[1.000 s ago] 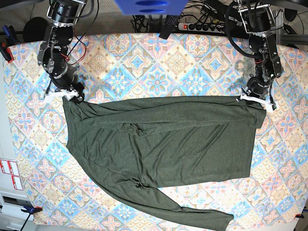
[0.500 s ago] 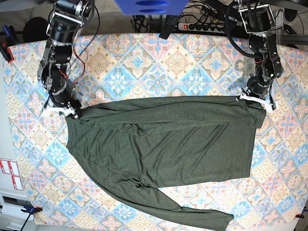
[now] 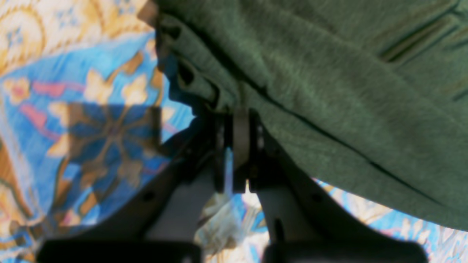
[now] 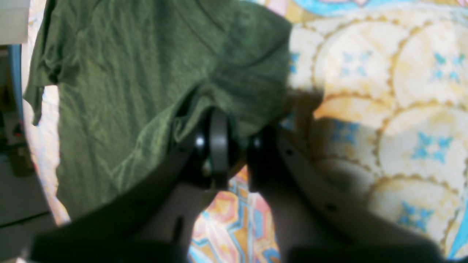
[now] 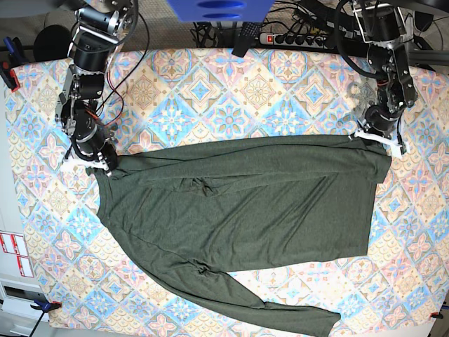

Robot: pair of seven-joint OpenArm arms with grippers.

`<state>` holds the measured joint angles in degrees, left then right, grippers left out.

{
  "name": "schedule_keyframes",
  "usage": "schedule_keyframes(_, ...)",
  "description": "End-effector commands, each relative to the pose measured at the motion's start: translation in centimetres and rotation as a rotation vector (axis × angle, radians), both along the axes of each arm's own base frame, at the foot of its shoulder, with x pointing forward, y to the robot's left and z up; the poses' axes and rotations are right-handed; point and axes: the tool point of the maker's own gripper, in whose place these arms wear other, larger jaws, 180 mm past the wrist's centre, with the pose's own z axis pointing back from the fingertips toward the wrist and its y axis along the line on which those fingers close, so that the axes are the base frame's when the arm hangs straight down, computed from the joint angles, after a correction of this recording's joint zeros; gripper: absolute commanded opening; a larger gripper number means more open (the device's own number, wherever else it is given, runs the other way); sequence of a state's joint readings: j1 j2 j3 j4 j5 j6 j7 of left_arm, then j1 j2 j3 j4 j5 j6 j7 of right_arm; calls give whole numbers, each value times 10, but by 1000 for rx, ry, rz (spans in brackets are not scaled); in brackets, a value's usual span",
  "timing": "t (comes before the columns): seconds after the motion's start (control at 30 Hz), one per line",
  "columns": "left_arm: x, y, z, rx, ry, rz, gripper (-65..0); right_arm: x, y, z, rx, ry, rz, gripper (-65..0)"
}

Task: Fold the T-shirt properly
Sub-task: 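Lower the hem with both grippers onto the shirt body, then pull the hem with both grippers past the collar edge and release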

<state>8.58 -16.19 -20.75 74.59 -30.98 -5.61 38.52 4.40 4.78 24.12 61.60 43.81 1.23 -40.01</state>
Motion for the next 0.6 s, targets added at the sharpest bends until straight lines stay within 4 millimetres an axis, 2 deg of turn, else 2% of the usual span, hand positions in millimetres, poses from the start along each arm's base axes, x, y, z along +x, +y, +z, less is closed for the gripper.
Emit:
schedule_keyframes(0.0, 11, 10, 19, 39, -50, -8, -650, -2, -11, 3, -13, 9, -14, -637)
schedule_keyframes(0.1, 5, 11, 27, 68, -58, -33, -650, -9, -21, 3, -15, 9, -43, -648)
schedule_keyframes(0.2, -1, 11, 31, 80, -58, -44, -650, -28, -28, 0, -38, 27, -54, -648)
schedule_keyframes(0.37, -23, 17, 28, 114, -16, -70, -650, -58, -36, 2, -91, 45, -43, -648)
schedule_keyframes(0.57, -49, 15, 31, 139, 10, -99, -650, -92, -43, 5, -146, 71, -26, -648)
